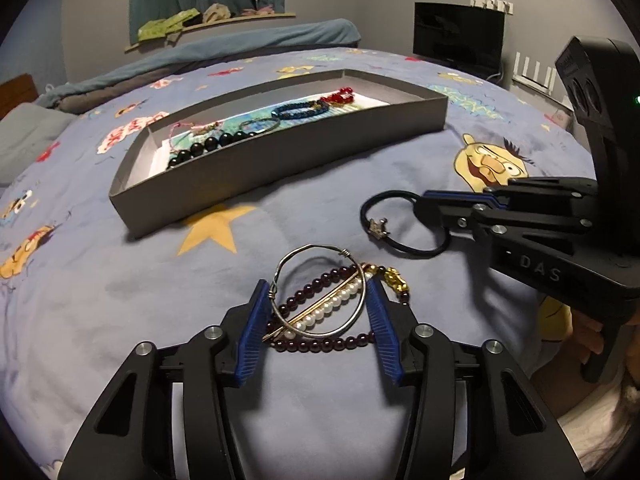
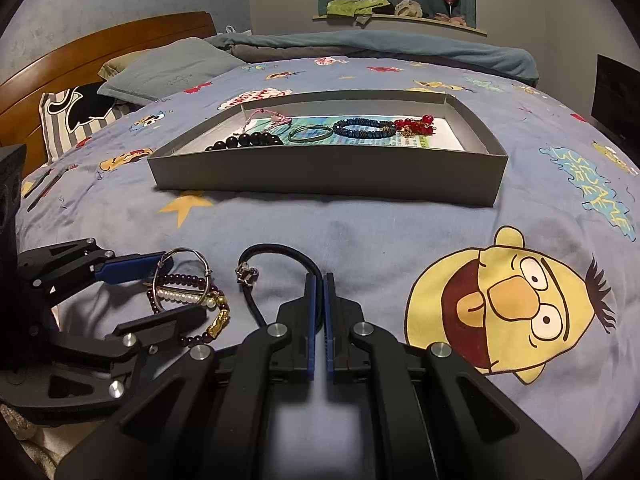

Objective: Organize jewelry
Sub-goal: 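Carry the silver hoop and black hair tie over the grey box, then lower both pieces onto the paper and open both tools, then withdraw both tools from the box toward the last pieces on the bed, then grasp the pearl hair clip with left tool while right tool grasps dark bead bracelet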

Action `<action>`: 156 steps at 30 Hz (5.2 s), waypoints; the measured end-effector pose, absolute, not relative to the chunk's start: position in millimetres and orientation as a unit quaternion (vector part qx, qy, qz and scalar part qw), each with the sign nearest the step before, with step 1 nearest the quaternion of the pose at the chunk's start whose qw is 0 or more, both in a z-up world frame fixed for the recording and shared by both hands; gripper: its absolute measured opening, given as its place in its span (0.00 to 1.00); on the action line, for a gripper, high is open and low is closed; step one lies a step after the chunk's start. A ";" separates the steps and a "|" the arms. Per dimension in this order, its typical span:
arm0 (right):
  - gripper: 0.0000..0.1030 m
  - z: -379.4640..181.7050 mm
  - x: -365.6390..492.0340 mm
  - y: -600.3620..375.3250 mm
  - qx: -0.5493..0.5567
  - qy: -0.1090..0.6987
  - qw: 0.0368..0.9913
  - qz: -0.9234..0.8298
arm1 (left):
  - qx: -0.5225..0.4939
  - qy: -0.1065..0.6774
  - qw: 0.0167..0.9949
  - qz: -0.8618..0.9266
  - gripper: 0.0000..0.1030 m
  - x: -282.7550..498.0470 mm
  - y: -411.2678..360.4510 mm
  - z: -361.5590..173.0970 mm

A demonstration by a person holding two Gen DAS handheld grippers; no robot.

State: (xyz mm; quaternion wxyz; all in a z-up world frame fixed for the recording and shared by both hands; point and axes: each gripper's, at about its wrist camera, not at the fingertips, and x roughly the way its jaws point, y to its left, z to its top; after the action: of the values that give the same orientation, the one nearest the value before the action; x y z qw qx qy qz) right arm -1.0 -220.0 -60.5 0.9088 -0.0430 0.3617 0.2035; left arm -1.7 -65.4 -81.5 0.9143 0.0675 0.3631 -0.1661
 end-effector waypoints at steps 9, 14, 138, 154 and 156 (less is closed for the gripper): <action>0.03 -35.5 -8.4 -219.0 -0.048 0.320 0.922 0.212 | 0.058 0.340 0.925 -0.158 0.49 -2.8 -54.8 -58.0; 0.03 -4.3 0.6 -221.5 -0.051 0.289 0.934 0.206 | 0.051 0.326 0.930 -0.163 0.49 9.1 -52.4 -31.6; 0.95 -36.8 -6.0 -240.5 -0.024 0.353 0.923 0.148 | -0.025 0.355 0.930 -0.089 0.90 -6.0 14.9 -53.2; 0.95 -50.8 -1.0 -255.9 -0.006 0.369 0.917 0.148 | 0.032 0.367 0.906 -0.208 0.21 -6.1 -47.1 -70.3; 0.95 -50.6 -1.8 -254.9 -0.007 0.370 0.917 0.152 | 0.042 0.368 0.904 -0.211 0.21 -5.8 -52.0 -72.0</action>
State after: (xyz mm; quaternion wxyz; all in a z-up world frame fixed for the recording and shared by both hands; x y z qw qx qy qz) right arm -1.8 -254.9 -50.6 0.9166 -0.0075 0.3697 0.1522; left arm -5.8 -52.0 -72.0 0.9044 0.0423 0.3681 -0.2115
